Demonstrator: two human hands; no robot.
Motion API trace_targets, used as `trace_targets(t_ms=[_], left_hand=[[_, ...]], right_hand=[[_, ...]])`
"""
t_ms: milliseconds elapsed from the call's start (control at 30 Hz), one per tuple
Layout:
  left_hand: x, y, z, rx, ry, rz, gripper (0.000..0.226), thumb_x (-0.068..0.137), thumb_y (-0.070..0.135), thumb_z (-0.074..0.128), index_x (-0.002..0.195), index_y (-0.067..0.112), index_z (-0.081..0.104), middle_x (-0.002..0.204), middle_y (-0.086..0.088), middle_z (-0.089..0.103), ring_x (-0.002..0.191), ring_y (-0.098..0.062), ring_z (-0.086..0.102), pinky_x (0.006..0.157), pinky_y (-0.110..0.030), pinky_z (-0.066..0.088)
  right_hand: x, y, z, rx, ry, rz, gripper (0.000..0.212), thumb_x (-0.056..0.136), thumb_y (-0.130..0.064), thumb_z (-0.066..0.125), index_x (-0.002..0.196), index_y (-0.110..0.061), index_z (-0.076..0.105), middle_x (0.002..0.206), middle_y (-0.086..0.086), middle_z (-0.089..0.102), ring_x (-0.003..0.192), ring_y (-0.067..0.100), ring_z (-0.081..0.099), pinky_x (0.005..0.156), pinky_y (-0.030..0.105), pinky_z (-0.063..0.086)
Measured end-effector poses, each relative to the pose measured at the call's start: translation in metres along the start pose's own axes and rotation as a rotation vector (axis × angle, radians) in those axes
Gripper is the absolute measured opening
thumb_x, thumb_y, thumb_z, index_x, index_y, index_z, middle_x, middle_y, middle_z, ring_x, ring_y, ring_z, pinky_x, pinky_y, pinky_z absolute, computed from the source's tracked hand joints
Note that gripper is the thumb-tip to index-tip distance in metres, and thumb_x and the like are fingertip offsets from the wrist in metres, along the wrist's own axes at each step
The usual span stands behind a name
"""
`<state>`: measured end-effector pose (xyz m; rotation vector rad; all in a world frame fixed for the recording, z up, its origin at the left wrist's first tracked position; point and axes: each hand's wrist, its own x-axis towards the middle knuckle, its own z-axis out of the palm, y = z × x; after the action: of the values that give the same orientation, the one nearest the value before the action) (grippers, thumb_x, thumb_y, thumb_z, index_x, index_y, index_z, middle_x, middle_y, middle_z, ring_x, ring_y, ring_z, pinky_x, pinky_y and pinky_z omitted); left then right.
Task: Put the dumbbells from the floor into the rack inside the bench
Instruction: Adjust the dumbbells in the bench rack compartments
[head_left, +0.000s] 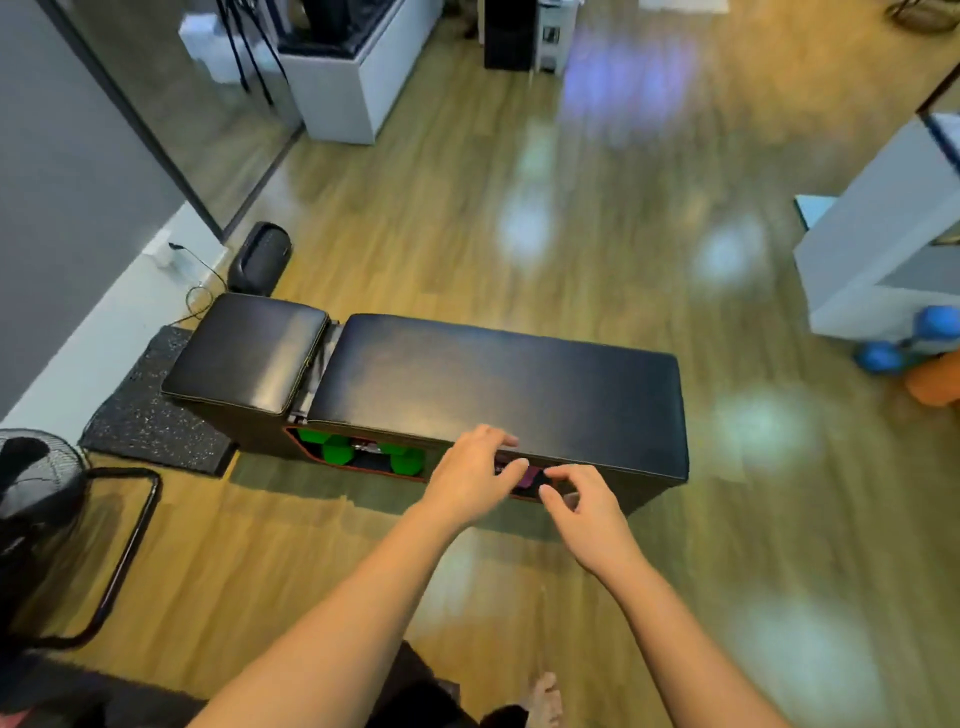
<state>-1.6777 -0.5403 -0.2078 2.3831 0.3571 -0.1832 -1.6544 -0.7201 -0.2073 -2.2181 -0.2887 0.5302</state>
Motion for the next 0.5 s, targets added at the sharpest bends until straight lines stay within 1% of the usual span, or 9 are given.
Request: trace_targets(t_ms=[33, 133, 233, 400, 500], left_hand=[[0.001, 0.017, 0.006, -0.022, 0.016, -0.002, 0.035, 0.089, 0.044, 0.059, 0.118, 0.024, 0.062, 0.12, 0.005, 0.059, 0.113, -0.015, 0.053, 0.098, -0.036, 0.045], [0.011, 0.054, 0.025, -0.051, 0.05, -0.011, 0.036, 0.091, 0.043, 0.057, 0.122, 0.024, 0.06, 0.125, 0.006, 0.056, 0.117, -0.013, 0.051, 0.1, -0.036, 0.043], [0.022, 0.08, 0.046, -0.051, 0.071, -0.01, 0.035, 0.092, 0.043, 0.057, 0.121, 0.022, 0.06, 0.125, 0.005, 0.057, 0.12, -0.013, 0.051, 0.103, -0.035, 0.042], [0.055, 0.117, 0.081, -0.032, 0.091, -0.029, 0.032, 0.092, 0.04, 0.059, 0.117, 0.02, 0.062, 0.119, 0.003, 0.059, 0.117, -0.015, 0.053, 0.101, -0.032, 0.042], [0.082, 0.143, 0.106, -0.044, 0.115, -0.059, 0.029, 0.092, 0.04, 0.059, 0.115, 0.022, 0.062, 0.112, 0.009, 0.056, 0.111, -0.015, 0.056, 0.097, -0.03, 0.042]], right_hand=[[0.0, 0.004, -0.018, 0.011, 0.006, -0.015, 0.019, 0.092, -0.027, 0.062, 0.11, -0.022, 0.064, 0.107, -0.009, 0.056, 0.088, 0.001, 0.056, 0.082, 0.017, 0.046], [0.006, 0.02, -0.064, 0.012, 0.029, -0.04, 0.023, 0.094, -0.033, 0.058, 0.115, -0.027, 0.06, 0.114, -0.012, 0.053, 0.096, 0.007, 0.058, 0.087, 0.027, 0.048], [0.013, 0.039, -0.102, -0.008, 0.016, -0.052, 0.026, 0.094, -0.037, 0.057, 0.119, -0.028, 0.059, 0.116, -0.013, 0.053, 0.101, 0.008, 0.057, 0.092, 0.031, 0.048], [0.044, 0.074, -0.165, -0.025, -0.024, -0.1, 0.026, 0.092, -0.037, 0.058, 0.117, -0.029, 0.06, 0.113, -0.015, 0.054, 0.093, 0.004, 0.055, 0.092, 0.032, 0.049], [0.078, 0.096, -0.21, -0.051, -0.084, -0.125, 0.026, 0.092, -0.042, 0.056, 0.116, -0.032, 0.058, 0.112, -0.018, 0.052, 0.088, 0.001, 0.055, 0.089, 0.031, 0.05]])
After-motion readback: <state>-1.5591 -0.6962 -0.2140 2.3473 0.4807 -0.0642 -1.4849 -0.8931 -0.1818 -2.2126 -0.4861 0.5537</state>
